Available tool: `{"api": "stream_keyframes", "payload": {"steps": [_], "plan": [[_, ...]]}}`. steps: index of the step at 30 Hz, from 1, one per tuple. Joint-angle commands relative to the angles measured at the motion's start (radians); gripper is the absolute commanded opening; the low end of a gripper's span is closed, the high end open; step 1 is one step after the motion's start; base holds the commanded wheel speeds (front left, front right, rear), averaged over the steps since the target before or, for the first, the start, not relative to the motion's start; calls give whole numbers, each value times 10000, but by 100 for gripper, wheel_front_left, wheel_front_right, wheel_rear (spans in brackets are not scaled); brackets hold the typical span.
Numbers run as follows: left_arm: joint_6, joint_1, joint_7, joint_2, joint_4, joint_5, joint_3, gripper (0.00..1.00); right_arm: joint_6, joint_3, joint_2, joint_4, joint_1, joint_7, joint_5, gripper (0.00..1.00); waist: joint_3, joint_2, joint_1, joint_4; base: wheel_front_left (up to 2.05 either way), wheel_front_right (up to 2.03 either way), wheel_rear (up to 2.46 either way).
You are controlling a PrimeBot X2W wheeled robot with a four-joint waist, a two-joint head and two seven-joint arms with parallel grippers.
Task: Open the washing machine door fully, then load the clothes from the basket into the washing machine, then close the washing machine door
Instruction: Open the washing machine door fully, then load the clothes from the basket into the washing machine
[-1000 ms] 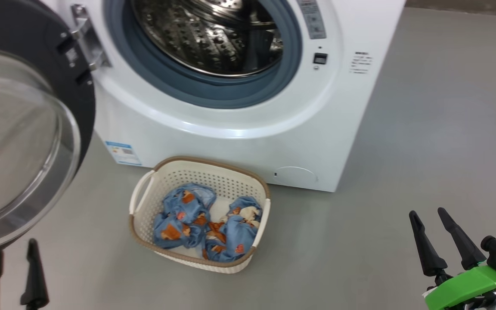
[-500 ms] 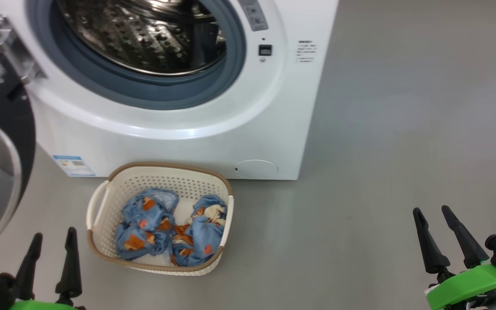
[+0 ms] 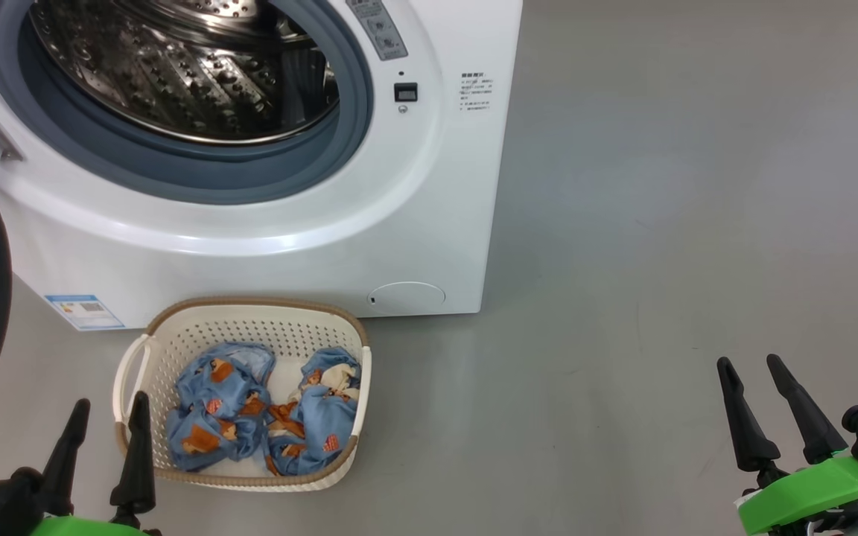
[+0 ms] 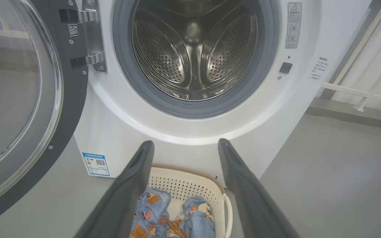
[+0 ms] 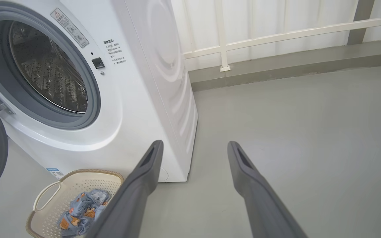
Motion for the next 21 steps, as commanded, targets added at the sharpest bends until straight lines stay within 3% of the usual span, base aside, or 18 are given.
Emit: {"api": "stream_keyframes", "payload": {"steps": [1, 14, 21], "plan": [[-23, -360, -63, 212, -189, -9, 324, 100, 16, 148, -117, -263, 17, -120, -94, 100, -21, -1, 0, -13, 0, 0, 0], [-23, -417, -63, 292, -31, -280, 101, 100, 16, 147, -72, -290, 19, -120, -102, 100, 9, -1, 0, 75, 1, -5, 3], [-23, -505, -63, 447, -6, -443, -69, 100, 16, 176, -59, -295, -57, -120, -98, 100, 94, -1, 0, 77, 34, -127, 93]]}}
